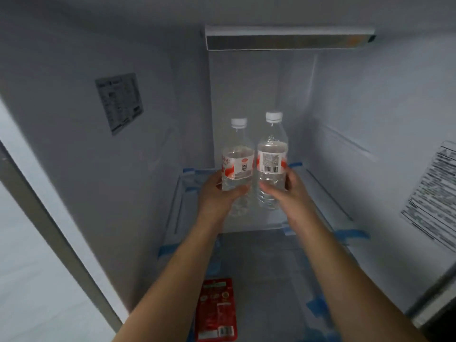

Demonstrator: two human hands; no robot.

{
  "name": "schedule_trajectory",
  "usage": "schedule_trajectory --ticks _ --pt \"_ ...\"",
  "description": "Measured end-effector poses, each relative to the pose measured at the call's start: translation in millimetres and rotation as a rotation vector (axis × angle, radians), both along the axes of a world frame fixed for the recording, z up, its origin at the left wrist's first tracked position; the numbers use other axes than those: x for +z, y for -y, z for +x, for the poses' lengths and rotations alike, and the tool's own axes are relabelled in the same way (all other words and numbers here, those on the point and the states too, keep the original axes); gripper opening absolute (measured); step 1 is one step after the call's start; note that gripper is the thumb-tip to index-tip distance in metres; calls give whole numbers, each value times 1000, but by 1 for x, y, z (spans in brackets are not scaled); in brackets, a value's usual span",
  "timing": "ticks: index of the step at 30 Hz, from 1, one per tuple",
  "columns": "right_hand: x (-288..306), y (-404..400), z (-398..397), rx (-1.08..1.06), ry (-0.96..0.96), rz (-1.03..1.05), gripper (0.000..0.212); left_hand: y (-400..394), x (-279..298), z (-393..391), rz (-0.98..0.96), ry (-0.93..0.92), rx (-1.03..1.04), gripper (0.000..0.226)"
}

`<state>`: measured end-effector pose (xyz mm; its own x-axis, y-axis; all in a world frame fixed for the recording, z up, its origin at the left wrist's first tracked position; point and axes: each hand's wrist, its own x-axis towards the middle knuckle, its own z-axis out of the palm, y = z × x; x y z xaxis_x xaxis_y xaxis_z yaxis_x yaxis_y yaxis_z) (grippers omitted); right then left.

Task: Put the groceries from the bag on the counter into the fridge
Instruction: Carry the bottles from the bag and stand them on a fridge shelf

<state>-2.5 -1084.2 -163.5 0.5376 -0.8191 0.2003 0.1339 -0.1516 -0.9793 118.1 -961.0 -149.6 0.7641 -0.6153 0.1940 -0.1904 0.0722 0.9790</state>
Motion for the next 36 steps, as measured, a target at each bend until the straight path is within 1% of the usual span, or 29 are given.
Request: schedule_trajectory --ticks 4,8,12,15,20,23,26,29,31,32,34,36 --pt "-4 19 22 -17 -17 10 59 17 0 11 -24 -15 8 41" --pt "-10 31 37 -26 -27 42 62 33 -5 20 -47 -8 21 40" --pt "-13 42 44 -14 -32 33 58 47 -7 27 -31 17 25 38" --pt "-14 49 47 -10 -56 21 63 55 -7 32 -12 48 0 37" --pt "-11 50 50 -23 -119 -20 72 59 -9 35 37 183 -16 36" --pt "-8 48 50 -14 -154 -41 66 60 -12 37 59 242 -17 40" --pt "-4 47 48 17 -191 -73 63 59 -12 37 81 251 -33 42" --pt "3 39 41 16 -203 -6 56 60 -15 36 86 269 -11 47" --pt "4 35 37 4 -227 13 50 56 -19 30 165 316 49 53" --pt "4 32 35 -11 -247 22 52 54 -23 27 239 371 100 60" --pt "5 25 30 -68 -313 49 68 44 -29 21 402 516 194 77" --pt "4 19 23 -126 -382 43 80 31 -31 14 491 628 269 84"
